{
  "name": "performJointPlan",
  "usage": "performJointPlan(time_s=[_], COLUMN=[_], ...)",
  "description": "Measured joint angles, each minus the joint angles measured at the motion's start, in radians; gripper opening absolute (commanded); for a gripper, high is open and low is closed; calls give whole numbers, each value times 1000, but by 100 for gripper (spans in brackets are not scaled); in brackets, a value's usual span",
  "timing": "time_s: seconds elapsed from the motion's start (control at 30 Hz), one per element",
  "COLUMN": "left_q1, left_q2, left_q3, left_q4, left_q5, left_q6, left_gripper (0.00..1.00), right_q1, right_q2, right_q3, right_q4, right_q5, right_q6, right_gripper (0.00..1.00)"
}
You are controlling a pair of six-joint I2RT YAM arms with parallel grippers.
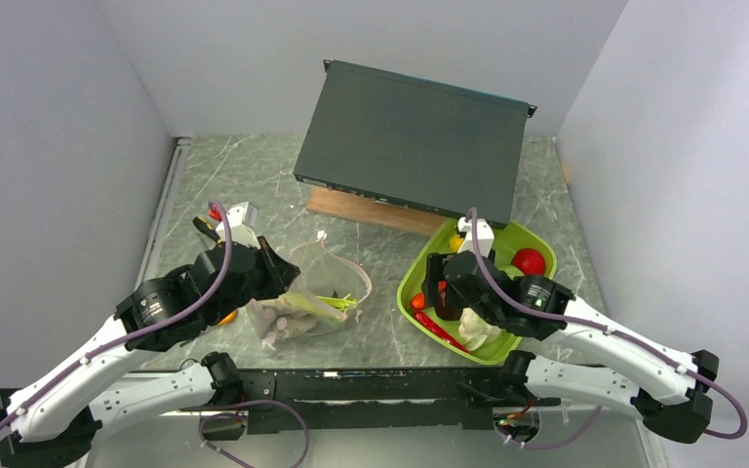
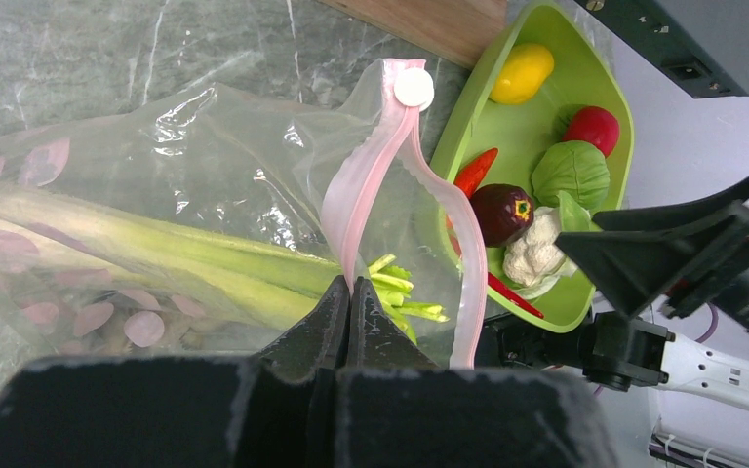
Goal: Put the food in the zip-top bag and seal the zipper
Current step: Pick up the fake fruit from the bin.
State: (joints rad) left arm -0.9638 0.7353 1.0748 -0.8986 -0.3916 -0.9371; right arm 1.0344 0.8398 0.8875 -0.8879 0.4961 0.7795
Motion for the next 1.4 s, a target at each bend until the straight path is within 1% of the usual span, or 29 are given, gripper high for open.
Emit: performJointPlan(time_s=[0.13, 0.23, 0.33, 0.47, 0.53, 0.57, 0.6, 0.7, 0.8, 0.97, 1.27, 1.33, 1.4], left_q1=[0, 0, 0, 0, 0, 0, 0, 0, 0, 0, 0, 0, 0], left_q2=[-25, -49, -66, -68, -64, -61, -57, -43, -37, -37, -37, -35, -30], left_q3=[-28, -45, -48, -54, -59, -60, -60, -60, -64, -78, -78, -78, -78], left_q4=[10, 13, 14, 21, 23, 24, 26, 34, 45, 54, 65, 65, 66], left_q5=[1, 1, 1, 2, 3, 5, 6, 13, 17, 26, 36, 39, 39], left_q6=[-3, -3, -3, -2, 0, 0, 1, 2, 2, 1, 0, 1, 1], left_gripper=[0, 0, 0, 0, 0, 0, 0, 0, 0, 0, 0, 0, 0], right_q1=[-16, -51, -82, -110, -116, -118, -119, -121, -121, -121, -121, -121, -121], right_q2=[-22, -15, 0, 17, 16, 16, 17, 28, 56, 124, 262, 287, 310], right_q3=[-95, -105, -102, -102, -102, -103, -104, -105, -105, -104, -111, -111, -112], right_q4=[16, 4, -38, -124, -134, -132, -131, -111, -70, 26, 34, 29, 25], right_q5=[-28, -24, 2, 38, 44, 45, 45, 45, 45, 51, 117, 126, 131], right_q6=[88, 164, 241, 337, 360, 369, 373, 369, 335, 263, 315, 328, 336], right_gripper=[91, 95, 96, 95, 93, 90, 87, 86, 81, 82, 80, 78, 73])
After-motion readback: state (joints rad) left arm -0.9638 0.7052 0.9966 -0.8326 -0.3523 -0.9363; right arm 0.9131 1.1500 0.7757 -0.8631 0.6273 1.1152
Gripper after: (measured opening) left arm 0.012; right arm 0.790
